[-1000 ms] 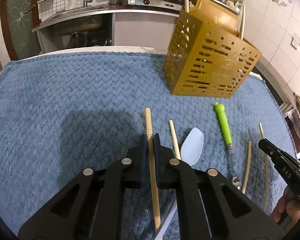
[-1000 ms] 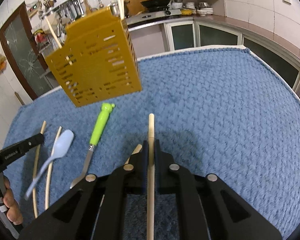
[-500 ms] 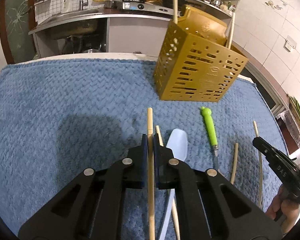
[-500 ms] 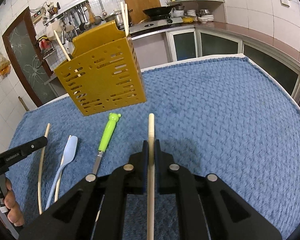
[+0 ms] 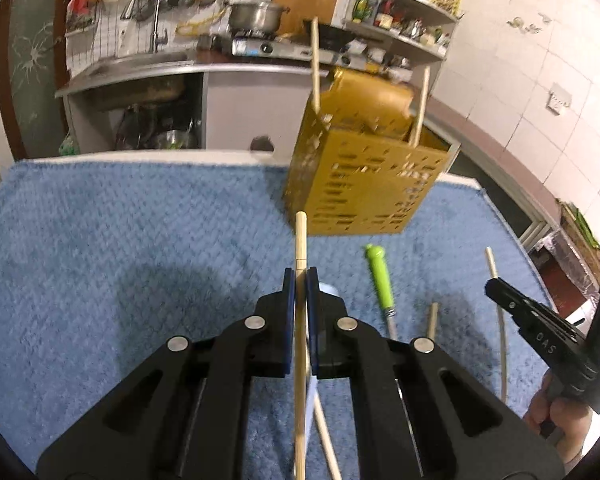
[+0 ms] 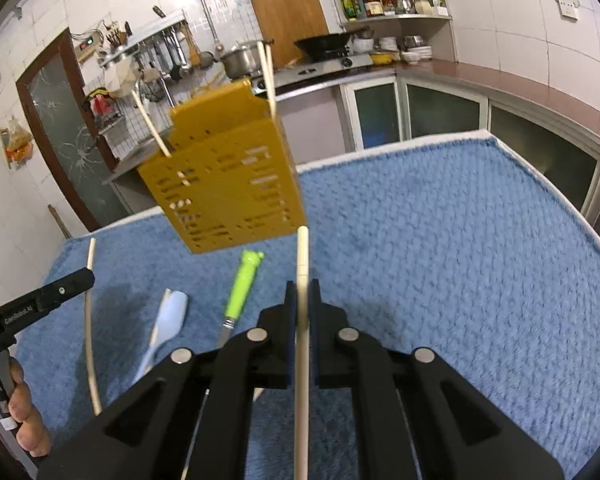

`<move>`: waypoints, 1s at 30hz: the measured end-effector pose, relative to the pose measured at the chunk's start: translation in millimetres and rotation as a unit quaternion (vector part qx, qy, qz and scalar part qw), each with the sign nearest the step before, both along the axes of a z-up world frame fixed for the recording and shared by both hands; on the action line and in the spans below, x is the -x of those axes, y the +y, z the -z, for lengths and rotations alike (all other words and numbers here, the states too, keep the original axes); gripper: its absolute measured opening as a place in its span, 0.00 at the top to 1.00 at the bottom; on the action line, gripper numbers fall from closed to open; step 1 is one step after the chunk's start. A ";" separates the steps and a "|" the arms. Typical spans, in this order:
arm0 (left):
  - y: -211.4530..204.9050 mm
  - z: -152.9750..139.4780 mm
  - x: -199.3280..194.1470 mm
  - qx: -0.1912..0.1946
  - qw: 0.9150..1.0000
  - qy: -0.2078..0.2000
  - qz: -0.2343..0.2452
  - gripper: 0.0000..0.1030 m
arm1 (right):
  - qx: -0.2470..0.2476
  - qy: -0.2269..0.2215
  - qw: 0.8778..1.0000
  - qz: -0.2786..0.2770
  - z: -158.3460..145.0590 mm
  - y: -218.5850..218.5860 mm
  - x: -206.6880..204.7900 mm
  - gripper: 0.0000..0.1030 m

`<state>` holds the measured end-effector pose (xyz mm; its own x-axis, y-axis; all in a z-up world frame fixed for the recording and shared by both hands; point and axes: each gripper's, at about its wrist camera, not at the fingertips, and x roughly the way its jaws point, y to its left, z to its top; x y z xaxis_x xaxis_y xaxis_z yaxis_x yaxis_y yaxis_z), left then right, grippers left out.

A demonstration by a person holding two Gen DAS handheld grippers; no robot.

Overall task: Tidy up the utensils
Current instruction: 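Lift both chopsticks and carry them above the yellow holder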

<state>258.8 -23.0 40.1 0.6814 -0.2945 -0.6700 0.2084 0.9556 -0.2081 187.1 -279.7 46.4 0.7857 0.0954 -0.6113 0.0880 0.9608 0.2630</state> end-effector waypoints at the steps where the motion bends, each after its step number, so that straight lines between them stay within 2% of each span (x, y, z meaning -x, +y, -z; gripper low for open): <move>1: -0.1 -4.2 2.3 0.001 1.000 -0.004 0.001 0.96 | -0.006 -0.013 1.000 -0.003 -5.4 -0.8 2.4 0.94; 5: 0.3 -18.1 8.1 0.004 1.000 -0.020 0.004 0.96 | -0.019 -0.047 0.999 -0.009 -16.8 -3.1 10.2 0.94; 12: -0.7 -34.2 7.6 0.005 0.999 -0.034 0.008 0.96 | 0.017 -0.105 0.994 -0.022 -35.4 3.1 15.8 0.94; 19: -6.2 -60.2 5.6 0.007 0.998 -0.058 0.018 0.96 | 0.041 -0.124 0.991 -0.024 -52.7 8.4 7.3 0.94; 27: -19.1 -103.3 -18.5 0.015 0.995 -0.100 0.025 0.96 | 0.042 -0.175 0.983 -0.020 -102.8 5.2 -19.9 0.94; 30: -29.2 -120.0 -30.6 0.011 0.991 -0.130 0.028 0.96 | 0.039 -0.196 0.980 -0.017 -122.8 2.8 -37.7 0.94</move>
